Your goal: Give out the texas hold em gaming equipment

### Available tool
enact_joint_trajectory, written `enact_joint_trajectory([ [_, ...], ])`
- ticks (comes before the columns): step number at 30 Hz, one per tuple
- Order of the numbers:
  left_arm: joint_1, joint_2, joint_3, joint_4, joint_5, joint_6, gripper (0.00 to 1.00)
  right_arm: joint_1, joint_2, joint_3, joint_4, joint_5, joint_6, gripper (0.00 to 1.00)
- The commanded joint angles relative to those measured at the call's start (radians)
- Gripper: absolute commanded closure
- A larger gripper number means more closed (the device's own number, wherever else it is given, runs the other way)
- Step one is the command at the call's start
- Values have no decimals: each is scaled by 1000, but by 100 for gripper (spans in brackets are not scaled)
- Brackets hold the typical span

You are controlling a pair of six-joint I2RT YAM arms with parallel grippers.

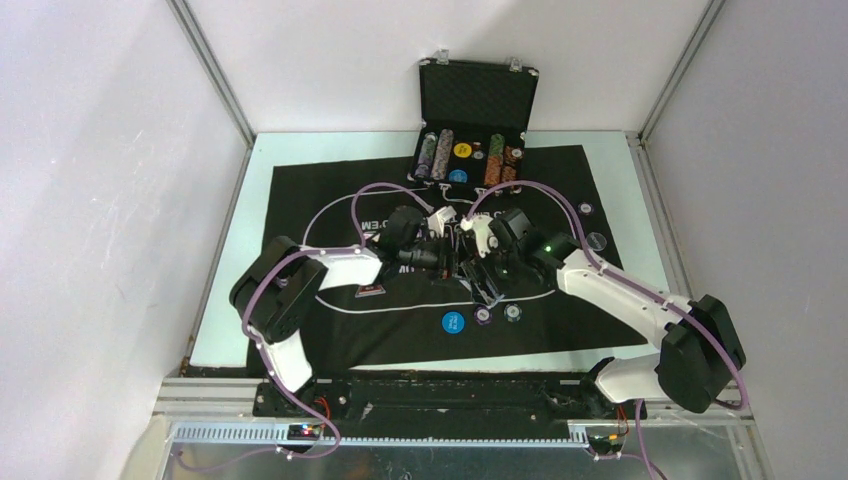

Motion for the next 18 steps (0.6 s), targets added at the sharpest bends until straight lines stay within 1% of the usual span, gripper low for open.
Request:
enact_joint_trajectory([
  [1, 0, -36, 34, -148, -97, 121, 7, 6, -52, 12, 46, -1, -7, 100],
  [7, 2, -77, 48, -233, -135, 177, 16, 5, -57, 11, 45, 6, -6, 100],
  [10, 3, -98, 53, -246, -142, 191, 22, 5, -58, 12, 44, 6, -4, 100],
  [18, 3, -168, 52, -231, -120, 202, 24, 5, -53, 11, 42, 10, -4, 100],
])
